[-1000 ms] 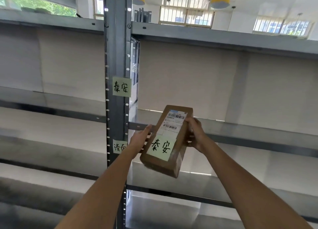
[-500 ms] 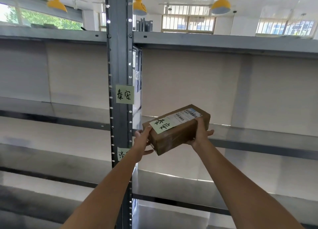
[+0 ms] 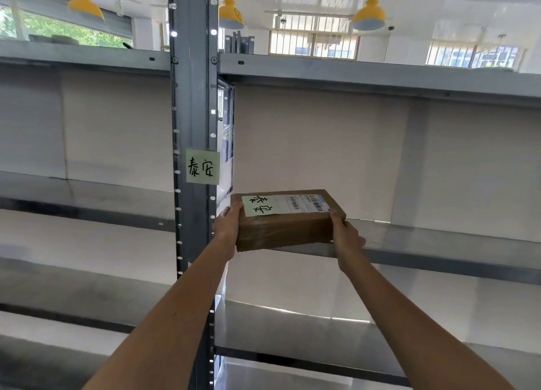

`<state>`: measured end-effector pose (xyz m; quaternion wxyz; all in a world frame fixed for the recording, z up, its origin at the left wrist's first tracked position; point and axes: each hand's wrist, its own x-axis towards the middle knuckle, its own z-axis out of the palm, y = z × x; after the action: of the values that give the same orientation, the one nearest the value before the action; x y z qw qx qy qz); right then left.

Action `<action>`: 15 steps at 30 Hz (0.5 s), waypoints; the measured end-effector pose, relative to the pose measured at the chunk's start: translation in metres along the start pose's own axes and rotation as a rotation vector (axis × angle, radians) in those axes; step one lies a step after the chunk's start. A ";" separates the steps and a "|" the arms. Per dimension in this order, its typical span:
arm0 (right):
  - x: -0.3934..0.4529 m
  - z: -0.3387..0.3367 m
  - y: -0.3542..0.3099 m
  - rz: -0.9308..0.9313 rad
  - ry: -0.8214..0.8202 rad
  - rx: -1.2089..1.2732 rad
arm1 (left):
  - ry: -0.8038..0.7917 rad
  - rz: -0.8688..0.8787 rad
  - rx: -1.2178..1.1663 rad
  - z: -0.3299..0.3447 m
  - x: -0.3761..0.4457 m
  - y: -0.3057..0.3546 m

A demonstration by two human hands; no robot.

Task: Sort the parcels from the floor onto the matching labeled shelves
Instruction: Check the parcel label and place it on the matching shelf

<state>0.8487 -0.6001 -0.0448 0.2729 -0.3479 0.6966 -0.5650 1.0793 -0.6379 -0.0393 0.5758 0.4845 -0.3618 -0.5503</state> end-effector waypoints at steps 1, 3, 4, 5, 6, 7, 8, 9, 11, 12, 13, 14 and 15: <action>0.000 0.000 0.001 -0.029 0.011 -0.032 | 0.019 -0.003 0.005 0.002 0.007 -0.001; 0.003 0.000 0.002 -0.070 0.023 -0.038 | 0.038 0.008 0.005 0.007 0.013 0.000; 0.005 0.000 0.003 -0.083 0.032 -0.034 | 0.049 0.020 0.001 0.010 0.014 0.000; 0.006 -0.001 0.002 -0.090 0.040 -0.045 | 0.058 0.018 0.005 0.011 0.017 0.000; 0.009 -0.002 0.001 -0.097 0.043 -0.070 | 0.062 0.020 0.010 0.012 0.021 -0.001; 0.012 -0.003 0.000 -0.096 0.038 -0.102 | 0.055 0.025 0.023 0.013 0.025 -0.003; 0.017 -0.004 0.000 -0.101 0.035 -0.131 | 0.047 0.044 0.037 0.013 0.027 -0.004; 0.019 -0.005 -0.002 -0.098 0.034 -0.154 | 0.041 0.060 0.051 0.014 0.029 -0.006; 0.025 -0.004 -0.002 -0.108 0.051 -0.195 | 0.028 0.073 0.092 0.015 0.035 -0.012; 0.028 -0.001 -0.001 -0.122 0.064 -0.216 | 0.026 0.094 0.114 0.016 0.039 -0.015; 0.029 0.001 0.001 -0.129 0.081 -0.230 | 0.021 0.124 0.139 0.017 0.042 -0.017; 0.030 0.004 0.002 -0.140 0.103 -0.246 | 0.024 0.154 0.160 0.018 0.045 -0.017; 0.030 0.007 0.003 -0.139 0.122 -0.266 | 0.034 0.174 0.185 0.019 0.049 -0.015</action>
<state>0.8353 -0.6279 -0.0486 0.1419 -0.3931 0.7548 -0.5056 1.0632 -0.6880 -0.0542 0.5804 0.5116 -0.4420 -0.4540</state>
